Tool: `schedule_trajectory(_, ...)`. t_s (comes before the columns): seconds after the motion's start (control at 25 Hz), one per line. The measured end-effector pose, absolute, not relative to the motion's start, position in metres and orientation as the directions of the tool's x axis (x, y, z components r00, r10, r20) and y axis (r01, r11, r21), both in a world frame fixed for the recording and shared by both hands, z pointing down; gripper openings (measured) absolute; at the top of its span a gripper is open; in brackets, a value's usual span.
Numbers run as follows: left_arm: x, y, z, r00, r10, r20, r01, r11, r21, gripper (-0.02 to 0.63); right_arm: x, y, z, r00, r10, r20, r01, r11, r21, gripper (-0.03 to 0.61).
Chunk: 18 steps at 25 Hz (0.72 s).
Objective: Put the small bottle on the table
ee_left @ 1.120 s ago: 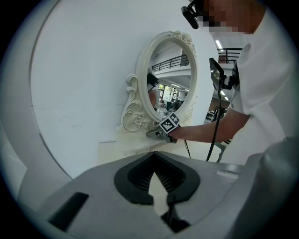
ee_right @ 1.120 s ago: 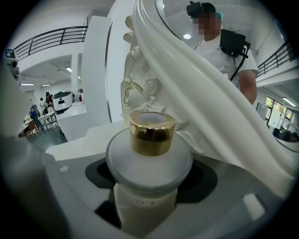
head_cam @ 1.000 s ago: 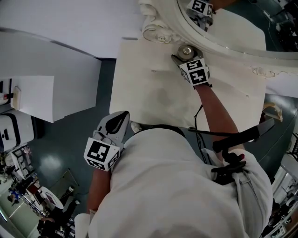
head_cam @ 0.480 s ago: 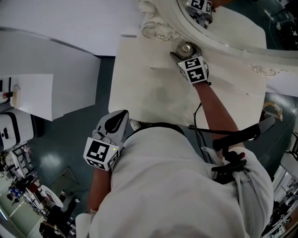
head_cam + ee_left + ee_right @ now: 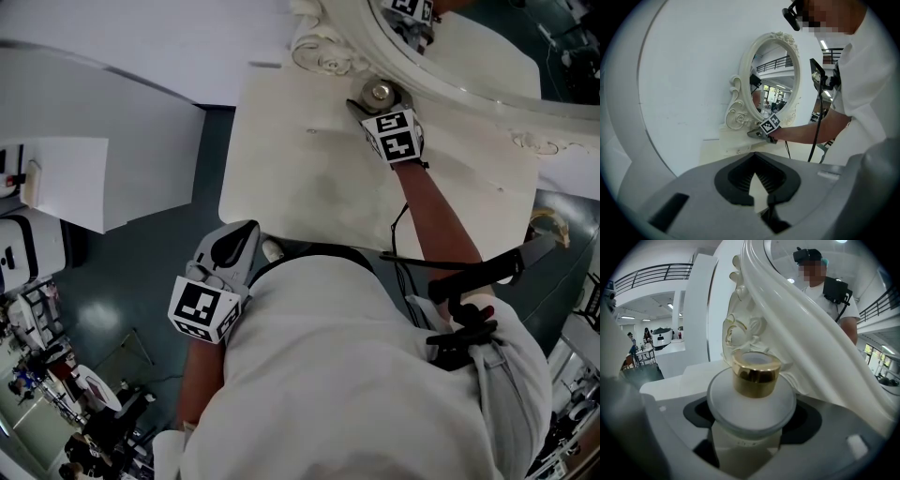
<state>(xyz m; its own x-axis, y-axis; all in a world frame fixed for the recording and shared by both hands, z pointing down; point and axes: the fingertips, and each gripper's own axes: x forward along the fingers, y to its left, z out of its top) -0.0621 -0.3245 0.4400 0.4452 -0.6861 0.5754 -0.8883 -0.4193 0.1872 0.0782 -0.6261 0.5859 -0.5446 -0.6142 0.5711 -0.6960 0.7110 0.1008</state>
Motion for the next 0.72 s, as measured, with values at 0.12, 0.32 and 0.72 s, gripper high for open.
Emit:
schedule_trajectory(0.12, -0.065, -0.319, 0.438, 0.447, -0.691, 0.567, -0.887, -0.422, 0.185, 0.003, 0.081, -0.624, 0.586, -0.526, -0.624, 0.578, -0.715, 0.692, 0.097, 0.407)
schedule_trajectory(0.32, -0.068, -0.312, 0.430, 0.467, -0.693, 0.550, -0.876, -0.449, 0.178, 0.003, 0.093, -0.616, 0.580, -0.496, -0.643, 0.584, -0.742, 0.663, 0.100, 0.408)
schedule_trajectory(0.72, -0.080, -0.278, 0.422, 0.523, -0.678, 0.516, -0.839, -0.514, 0.176, 0.003, 0.108, -0.573, 0.566, -0.437, -0.680, 0.589, -0.788, 0.605, 0.113, 0.407)
